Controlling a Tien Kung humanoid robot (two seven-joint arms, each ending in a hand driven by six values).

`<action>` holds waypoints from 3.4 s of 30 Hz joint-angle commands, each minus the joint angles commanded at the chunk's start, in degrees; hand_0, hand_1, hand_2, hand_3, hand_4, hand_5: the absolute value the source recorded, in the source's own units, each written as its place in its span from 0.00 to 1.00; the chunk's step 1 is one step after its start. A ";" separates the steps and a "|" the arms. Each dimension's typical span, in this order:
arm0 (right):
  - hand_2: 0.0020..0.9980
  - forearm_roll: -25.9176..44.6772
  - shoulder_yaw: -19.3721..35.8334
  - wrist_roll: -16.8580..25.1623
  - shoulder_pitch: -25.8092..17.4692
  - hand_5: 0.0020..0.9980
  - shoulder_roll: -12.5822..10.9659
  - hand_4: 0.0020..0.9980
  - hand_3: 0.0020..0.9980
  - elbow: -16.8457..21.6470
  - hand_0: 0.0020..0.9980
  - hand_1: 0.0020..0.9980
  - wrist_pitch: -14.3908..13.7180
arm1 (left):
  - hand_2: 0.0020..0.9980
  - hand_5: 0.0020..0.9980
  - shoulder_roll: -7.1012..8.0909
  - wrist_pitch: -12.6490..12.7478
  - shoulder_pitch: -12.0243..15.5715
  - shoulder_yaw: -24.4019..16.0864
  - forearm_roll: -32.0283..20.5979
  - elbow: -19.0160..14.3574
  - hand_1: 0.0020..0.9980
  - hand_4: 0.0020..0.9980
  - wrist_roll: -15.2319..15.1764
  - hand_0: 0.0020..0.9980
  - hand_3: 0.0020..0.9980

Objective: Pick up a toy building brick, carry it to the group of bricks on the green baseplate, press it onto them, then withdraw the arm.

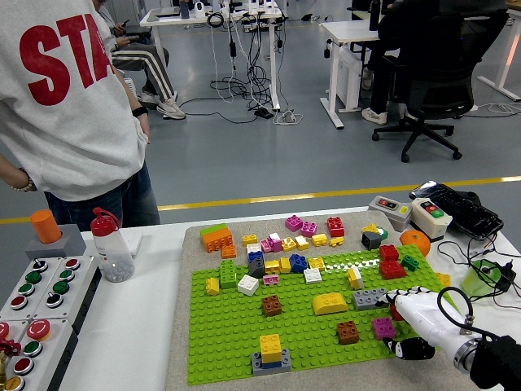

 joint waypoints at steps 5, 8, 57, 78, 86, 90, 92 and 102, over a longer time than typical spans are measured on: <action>0.85 -0.07 -0.66 0.00 0.33 0.25 0.08 0.70 0.74 -0.88 0.88 0.81 -0.31 | 0.68 1.00 -0.02 0.01 -0.05 0.07 -0.10 0.00 0.69 0.29 -0.03 0.66 0.58; 0.85 -0.08 -0.84 0.00 0.46 0.25 0.20 0.70 0.74 -1.36 0.88 0.81 -0.63 | 0.68 1.00 -0.02 -0.01 -0.08 0.14 -0.18 0.00 0.69 0.29 -0.04 0.66 0.58; 0.82 -1.76 -5.01 0.93 1.73 0.21 0.16 0.61 0.65 -3.48 0.80 0.79 -3.43 | 0.68 1.00 -0.13 -0.08 0.42 0.14 -0.01 0.00 0.69 0.29 0.10 0.66 0.58; 0.77 -0.57 -2.28 2.41 1.13 0.16 -0.59 0.51 0.57 0.55 0.70 0.75 -6.39 | 0.68 1.00 -0.03 -0.12 -0.06 0.55 -0.51 0.00 0.69 0.29 -0.03 0.66 0.58; 0.77 4.48 -0.78 0.64 1.45 0.16 -0.95 0.52 0.57 7.76 0.69 0.74 -6.40 | 0.68 1.00 0.02 -0.10 -0.12 0.60 -0.62 0.00 0.69 0.29 -0.05 0.66 0.58; 0.77 7.10 -1.64 -1.50 2.59 0.13 -0.16 0.50 0.57 12.37 0.70 0.75 -5.62 | 0.68 1.00 0.04 -0.11 -0.12 0.57 -0.61 0.00 0.69 0.29 -0.04 0.66 0.58; 0.77 7.57 -2.38 -2.45 3.42 0.13 0.56 0.50 0.57 14.43 0.70 0.75 -5.23 | 0.68 1.00 0.05 -0.11 -0.12 0.57 -0.62 0.00 0.69 0.29 -0.03 0.66 0.58; 0.78 8.23 -8.46 -5.46 9.09 0.13 5.80 0.48 0.57 15.90 0.75 0.76 -3.83 | 0.68 1.00 0.11 -0.18 -0.15 0.64 -0.66 0.00 0.69 0.29 0.05 0.66 0.58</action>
